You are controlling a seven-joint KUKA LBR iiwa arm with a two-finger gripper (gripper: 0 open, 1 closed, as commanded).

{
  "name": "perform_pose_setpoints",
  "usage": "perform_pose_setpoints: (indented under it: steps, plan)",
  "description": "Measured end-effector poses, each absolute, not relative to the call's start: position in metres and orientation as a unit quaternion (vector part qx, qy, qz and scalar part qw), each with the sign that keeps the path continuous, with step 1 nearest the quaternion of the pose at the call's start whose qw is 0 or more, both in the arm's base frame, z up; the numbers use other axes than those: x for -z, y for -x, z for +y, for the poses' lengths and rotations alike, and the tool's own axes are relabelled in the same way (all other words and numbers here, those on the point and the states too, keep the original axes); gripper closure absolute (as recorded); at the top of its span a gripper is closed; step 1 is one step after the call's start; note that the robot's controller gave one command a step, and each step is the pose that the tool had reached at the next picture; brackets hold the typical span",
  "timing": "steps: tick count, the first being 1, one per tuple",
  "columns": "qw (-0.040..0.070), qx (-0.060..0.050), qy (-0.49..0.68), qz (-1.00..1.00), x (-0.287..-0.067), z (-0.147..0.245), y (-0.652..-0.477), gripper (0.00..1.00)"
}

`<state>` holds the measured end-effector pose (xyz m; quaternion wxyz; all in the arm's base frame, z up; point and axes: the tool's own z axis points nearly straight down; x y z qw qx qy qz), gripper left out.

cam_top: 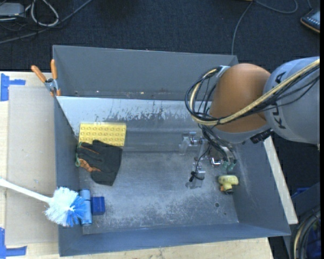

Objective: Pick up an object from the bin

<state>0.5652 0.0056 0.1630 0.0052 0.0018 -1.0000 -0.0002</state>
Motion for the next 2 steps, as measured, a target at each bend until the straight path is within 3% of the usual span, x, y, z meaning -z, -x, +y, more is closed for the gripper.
perform_pose_setpoints:
  steps: [1, 2]
  plan:
    - [0.001, 0.000, -0.002, -1.000, -0.168, 0.006, -0.567, 0.00]
    - [-0.001, 0.001, 0.011, -1.000, -0.079, 0.092, -0.603, 0.00]
